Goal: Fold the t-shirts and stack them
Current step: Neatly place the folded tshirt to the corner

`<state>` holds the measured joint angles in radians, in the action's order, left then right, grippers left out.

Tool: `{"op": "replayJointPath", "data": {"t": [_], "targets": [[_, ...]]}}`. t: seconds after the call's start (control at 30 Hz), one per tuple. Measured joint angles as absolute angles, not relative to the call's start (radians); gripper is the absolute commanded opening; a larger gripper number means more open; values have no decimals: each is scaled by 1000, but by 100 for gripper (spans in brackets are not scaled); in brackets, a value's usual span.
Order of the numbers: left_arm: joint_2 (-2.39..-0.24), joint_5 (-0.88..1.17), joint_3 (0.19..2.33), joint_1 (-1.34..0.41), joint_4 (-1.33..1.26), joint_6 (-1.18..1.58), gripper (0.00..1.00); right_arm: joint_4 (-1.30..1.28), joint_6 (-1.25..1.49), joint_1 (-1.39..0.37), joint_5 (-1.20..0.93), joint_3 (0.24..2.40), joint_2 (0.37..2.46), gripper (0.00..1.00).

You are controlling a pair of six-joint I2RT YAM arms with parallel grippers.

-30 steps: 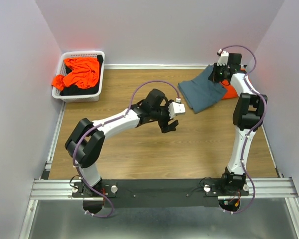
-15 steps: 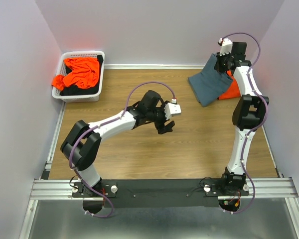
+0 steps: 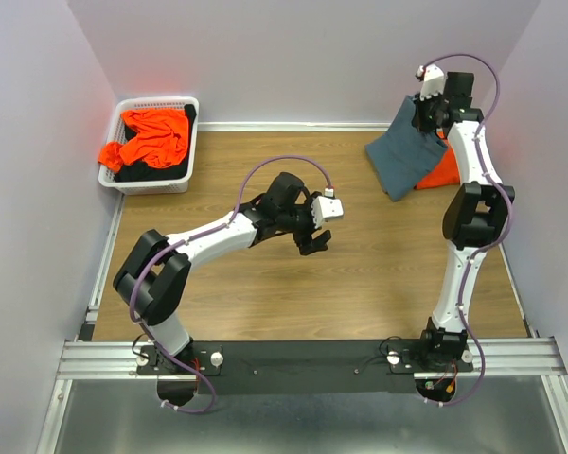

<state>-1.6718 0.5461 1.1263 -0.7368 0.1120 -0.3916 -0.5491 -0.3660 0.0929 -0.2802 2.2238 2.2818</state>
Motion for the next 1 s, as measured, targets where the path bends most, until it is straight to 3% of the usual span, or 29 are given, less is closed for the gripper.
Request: {"op": "replayJointPath", "data": {"t": [1.0], "targets": [[-1608,546,1097,-737,72,-374,84,-601,-368,93,-277,2301,2196,0]]}}
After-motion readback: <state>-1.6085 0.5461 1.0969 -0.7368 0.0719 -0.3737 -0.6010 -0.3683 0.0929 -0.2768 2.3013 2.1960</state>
